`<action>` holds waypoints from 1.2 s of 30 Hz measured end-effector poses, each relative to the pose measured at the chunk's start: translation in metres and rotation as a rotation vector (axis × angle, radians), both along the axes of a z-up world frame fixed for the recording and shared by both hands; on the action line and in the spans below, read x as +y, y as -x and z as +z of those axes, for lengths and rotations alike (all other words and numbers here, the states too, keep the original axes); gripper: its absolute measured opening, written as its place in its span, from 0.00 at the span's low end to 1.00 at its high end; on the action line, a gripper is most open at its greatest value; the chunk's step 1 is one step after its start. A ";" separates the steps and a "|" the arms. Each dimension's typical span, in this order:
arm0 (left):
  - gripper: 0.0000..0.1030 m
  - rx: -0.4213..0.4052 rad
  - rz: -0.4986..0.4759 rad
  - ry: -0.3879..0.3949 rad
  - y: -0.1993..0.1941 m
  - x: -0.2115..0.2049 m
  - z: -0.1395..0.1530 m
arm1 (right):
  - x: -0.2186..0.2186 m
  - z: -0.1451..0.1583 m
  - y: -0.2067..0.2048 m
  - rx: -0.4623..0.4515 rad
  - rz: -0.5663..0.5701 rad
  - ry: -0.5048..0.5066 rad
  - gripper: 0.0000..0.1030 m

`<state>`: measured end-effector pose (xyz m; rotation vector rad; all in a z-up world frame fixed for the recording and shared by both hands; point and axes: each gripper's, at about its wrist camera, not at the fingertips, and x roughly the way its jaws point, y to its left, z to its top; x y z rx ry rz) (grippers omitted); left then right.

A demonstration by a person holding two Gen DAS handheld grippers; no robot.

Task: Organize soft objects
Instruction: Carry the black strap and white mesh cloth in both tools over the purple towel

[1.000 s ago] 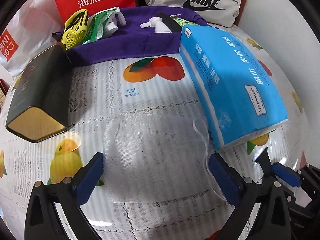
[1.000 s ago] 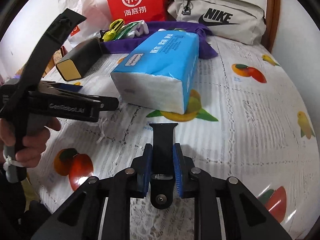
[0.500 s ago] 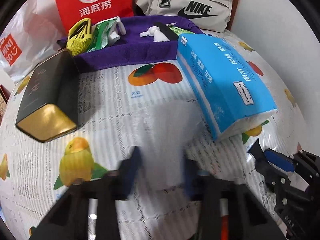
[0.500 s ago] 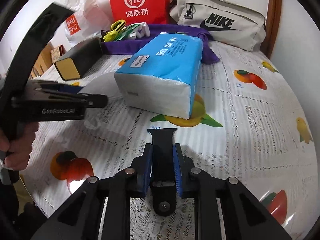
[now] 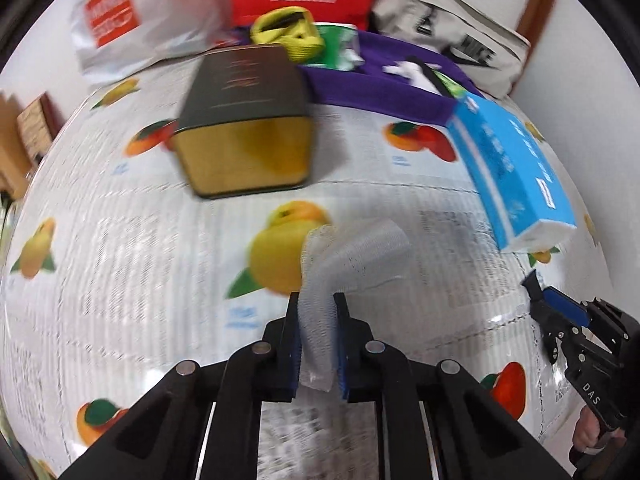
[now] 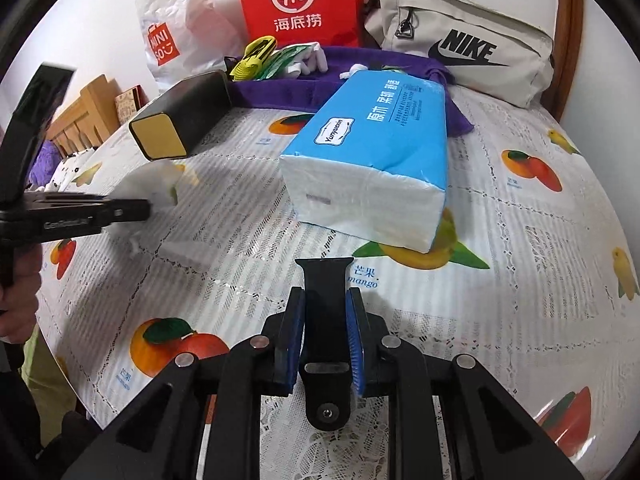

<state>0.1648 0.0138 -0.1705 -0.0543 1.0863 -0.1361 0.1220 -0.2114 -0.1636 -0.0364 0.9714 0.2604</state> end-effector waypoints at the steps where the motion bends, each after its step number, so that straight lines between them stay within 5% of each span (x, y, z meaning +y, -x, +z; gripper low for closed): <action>1: 0.13 -0.002 0.011 0.010 0.001 0.005 0.000 | 0.001 0.000 0.000 0.003 -0.002 0.003 0.20; 20: 0.12 -0.038 0.044 0.048 0.010 0.027 0.025 | 0.004 0.025 0.005 -0.002 -0.040 0.009 0.20; 36: 0.12 -0.134 0.043 0.060 0.000 0.027 0.078 | -0.002 0.075 -0.002 -0.093 -0.027 -0.008 0.20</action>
